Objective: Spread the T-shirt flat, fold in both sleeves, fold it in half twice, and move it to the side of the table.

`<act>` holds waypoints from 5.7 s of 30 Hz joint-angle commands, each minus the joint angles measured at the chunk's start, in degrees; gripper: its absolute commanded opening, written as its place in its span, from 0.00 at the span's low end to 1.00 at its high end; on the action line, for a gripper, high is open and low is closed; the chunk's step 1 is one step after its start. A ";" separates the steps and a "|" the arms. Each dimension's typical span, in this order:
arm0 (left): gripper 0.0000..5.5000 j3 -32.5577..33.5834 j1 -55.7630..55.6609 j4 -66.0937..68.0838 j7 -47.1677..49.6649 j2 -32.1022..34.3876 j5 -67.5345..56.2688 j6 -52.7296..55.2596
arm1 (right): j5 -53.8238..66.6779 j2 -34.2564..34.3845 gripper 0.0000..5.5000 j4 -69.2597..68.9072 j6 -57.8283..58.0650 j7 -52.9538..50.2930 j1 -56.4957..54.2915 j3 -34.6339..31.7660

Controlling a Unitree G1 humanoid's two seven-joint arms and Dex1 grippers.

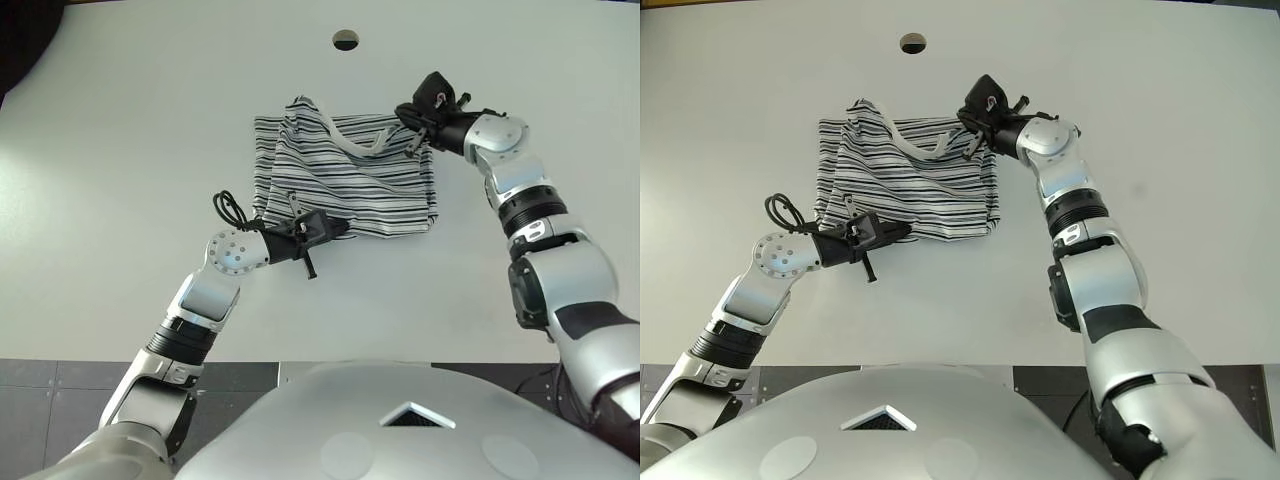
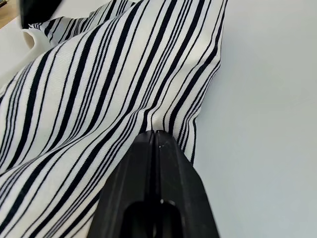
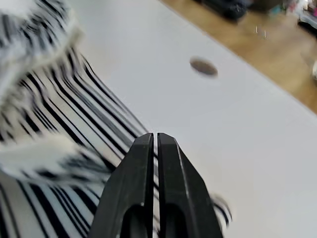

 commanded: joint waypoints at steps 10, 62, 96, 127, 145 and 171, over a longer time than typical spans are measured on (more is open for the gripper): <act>0.02 2.68 4.48 0.11 -1.35 4.03 -0.02 2.68 | -12.62 -3.99 0.02 4.41 -8.49 -4.30 2.52 7.03; 0.02 14.72 22.92 -11.02 -11.18 21.63 -1.53 -16.56 | 6.78 -38.14 0.02 -93.40 9.60 20.17 56.14 -0.25; 0.34 21.06 27.05 -11.31 -10.54 26.25 3.81 -23.64 | -27.51 -33.45 0.46 -85.41 -20.18 2.37 58.43 9.85; 0.02 12.06 21.08 -17.26 -18.12 28.12 -5.79 -20.20 | -10.03 -36.61 0.02 -81.65 -8.34 18.95 53.36 13.47; 0.02 14.19 -2.83 -9.79 -4.04 12.38 -17.01 20.17 | 30.61 -22.65 0.02 -70.99 43.17 17.73 31.03 1.00; 0.28 25.27 -20.40 26.80 15.76 -7.41 -14.75 14.55 | 33.71 -7.77 0.28 -19.43 50.65 1.48 9.88 -24.38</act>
